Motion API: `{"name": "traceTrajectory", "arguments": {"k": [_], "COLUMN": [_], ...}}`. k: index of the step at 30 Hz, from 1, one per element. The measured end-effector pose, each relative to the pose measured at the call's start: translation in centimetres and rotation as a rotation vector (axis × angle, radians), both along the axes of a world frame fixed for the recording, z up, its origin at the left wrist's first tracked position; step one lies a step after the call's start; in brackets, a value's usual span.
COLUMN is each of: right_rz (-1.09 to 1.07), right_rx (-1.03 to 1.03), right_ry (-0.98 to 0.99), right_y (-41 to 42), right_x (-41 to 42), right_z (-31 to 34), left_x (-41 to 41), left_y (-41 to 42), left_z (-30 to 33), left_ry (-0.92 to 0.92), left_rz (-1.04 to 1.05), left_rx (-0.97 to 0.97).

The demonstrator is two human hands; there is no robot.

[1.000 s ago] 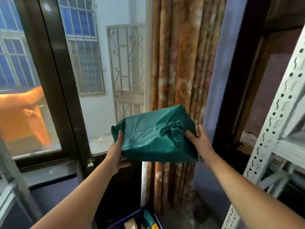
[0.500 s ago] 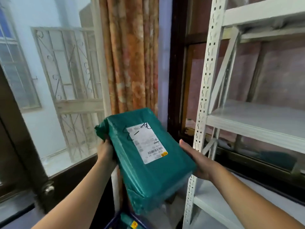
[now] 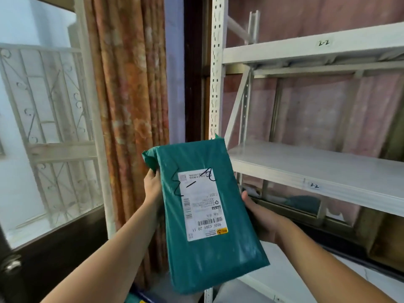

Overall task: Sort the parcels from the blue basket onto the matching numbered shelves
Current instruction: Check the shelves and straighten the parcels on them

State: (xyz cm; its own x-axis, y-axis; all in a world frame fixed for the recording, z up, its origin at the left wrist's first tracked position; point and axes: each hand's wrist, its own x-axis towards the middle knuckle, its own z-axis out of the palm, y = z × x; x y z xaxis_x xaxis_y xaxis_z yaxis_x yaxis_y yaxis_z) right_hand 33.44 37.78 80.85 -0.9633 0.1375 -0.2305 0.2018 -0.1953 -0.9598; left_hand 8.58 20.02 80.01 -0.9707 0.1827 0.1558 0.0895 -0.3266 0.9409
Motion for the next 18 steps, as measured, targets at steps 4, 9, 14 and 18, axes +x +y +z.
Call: {"name": "traceTrajectory", "arguments": {"k": [4, 9, 14, 18], "right_rz": [-0.041, -0.092, -0.129, -0.234], "right_rx": [0.047, 0.186, 0.161, 0.289], "right_ry": [0.021, 0.091, 0.214, 0.269], "right_y": [1.5, 3.1, 5.0, 6.6], "right_x": [3.5, 6.4, 7.0, 7.0], "right_z": [1.4, 2.4, 3.0, 3.8], "left_x": [7.0, 10.6, 11.7, 10.4], "left_y": [2.7, 5.2, 6.9, 6.9], "left_z": [2.6, 4.4, 6.8, 7.7], "left_ry": [-0.028, 0.033, 0.027, 0.036], "left_rz": [-0.004, -0.038, -0.217, -0.347], "left_rx": [0.066, 0.034, 0.047, -0.079]}}
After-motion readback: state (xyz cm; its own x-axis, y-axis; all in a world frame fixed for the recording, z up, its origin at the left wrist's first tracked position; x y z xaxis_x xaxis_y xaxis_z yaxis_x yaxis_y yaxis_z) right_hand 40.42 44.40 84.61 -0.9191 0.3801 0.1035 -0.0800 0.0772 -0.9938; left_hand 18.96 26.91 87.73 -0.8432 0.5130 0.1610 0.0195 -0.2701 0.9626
